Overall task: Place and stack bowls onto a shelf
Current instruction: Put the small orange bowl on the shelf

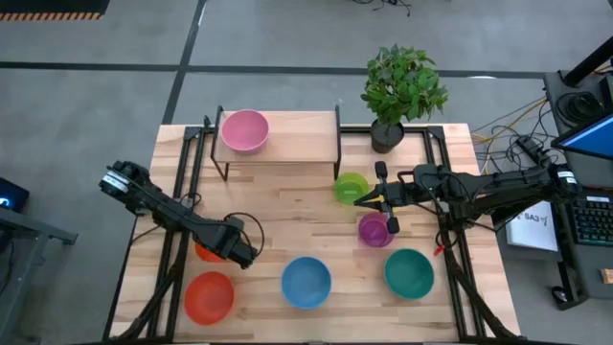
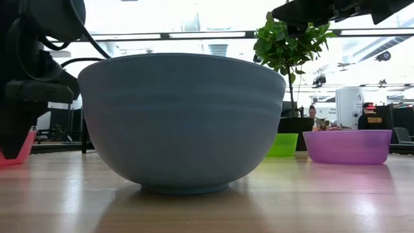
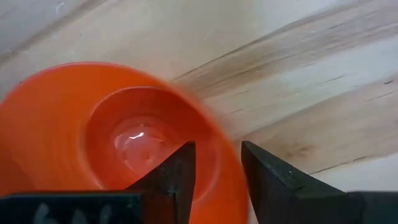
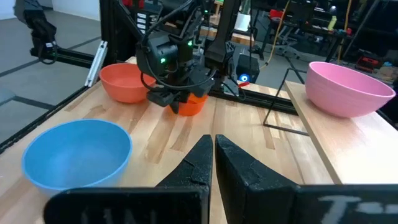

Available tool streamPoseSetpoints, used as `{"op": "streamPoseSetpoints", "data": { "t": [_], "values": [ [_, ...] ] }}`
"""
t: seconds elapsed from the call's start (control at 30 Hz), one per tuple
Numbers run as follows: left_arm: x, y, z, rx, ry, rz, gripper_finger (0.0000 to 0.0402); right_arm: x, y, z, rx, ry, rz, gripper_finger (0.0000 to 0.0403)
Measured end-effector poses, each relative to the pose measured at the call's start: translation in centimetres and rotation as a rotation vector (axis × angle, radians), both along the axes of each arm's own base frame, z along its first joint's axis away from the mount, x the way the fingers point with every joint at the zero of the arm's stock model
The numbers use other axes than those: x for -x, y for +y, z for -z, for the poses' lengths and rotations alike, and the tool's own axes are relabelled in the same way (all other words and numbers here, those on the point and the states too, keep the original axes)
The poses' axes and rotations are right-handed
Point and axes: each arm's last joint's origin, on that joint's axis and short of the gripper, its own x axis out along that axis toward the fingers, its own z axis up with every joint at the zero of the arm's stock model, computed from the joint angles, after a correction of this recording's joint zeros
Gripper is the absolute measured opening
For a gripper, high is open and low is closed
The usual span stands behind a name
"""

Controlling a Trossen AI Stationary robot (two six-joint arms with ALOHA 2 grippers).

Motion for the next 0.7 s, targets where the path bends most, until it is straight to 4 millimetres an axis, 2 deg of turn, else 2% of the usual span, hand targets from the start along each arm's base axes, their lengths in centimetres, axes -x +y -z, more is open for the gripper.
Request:
{"op": "streamPoseSetpoints", "data": {
  "t": [0.27, 0.53, 0.7],
  "values": [
    [-0.1, -0.2, -0.2, 0.006, -0.009, 0.024, 0.001, 0.0, -0.1, 0.2, 0.009, 0.016, 0.049, 0.0009],
    [-0.4, -0.3, -0.5, 0.012, -0.013, 0.071, 0.0001, 0.0, -0.1, 0.3, 0.016, 0.024, 0.048, 0.0009],
    [-2.0, -1.1, -2.9, 0.045, -0.074, 0.238, 0.0, 0.0, -0.1, 0.3, 0.016, 0.024, 0.049, 0.0009]
  ]
}}
